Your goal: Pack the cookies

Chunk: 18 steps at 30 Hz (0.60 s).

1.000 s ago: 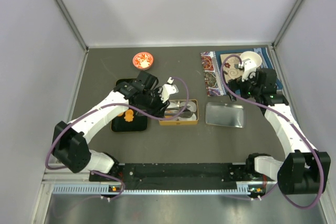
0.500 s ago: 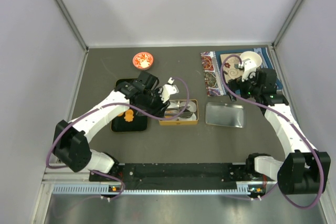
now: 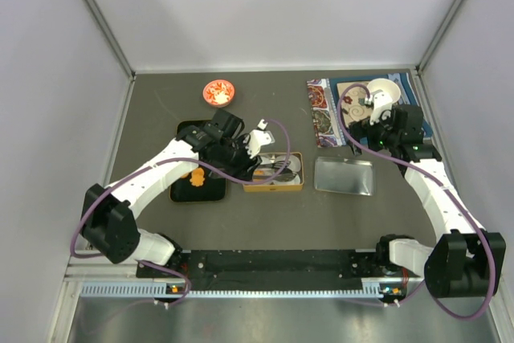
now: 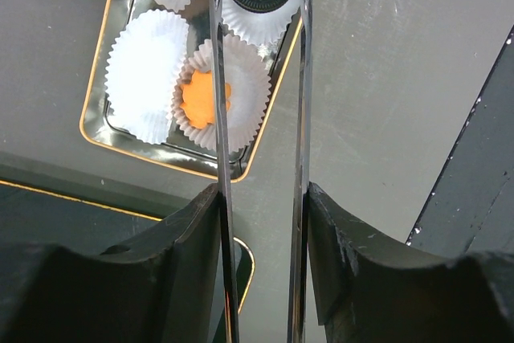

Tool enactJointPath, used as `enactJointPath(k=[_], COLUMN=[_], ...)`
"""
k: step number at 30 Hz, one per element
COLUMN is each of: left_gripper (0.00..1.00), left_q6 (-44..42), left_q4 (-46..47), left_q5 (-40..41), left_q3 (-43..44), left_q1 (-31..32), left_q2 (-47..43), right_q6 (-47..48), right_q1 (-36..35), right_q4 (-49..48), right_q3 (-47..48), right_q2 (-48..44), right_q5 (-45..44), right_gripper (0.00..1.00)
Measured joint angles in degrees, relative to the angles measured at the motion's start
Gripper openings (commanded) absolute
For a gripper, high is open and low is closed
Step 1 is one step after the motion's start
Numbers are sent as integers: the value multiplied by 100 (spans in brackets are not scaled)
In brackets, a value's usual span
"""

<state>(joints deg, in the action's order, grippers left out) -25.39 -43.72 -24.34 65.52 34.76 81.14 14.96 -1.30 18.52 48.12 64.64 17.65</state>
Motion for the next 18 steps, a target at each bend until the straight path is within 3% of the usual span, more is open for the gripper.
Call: enactJointPath(k=[7, 18], left_gripper=[54, 53], left_q6=[0, 20], left_q4=[2, 15], left_q5=[-2, 105], left_q3=[0, -2], left_q1=[24, 28], left_q2=[0, -22], right_q6=[0, 0], right_q1=[0, 0], right_q4=[0, 0], right_q3=[0, 0], right_q2=[0, 0], right_q5=[0, 2], right_gripper=[99, 99])
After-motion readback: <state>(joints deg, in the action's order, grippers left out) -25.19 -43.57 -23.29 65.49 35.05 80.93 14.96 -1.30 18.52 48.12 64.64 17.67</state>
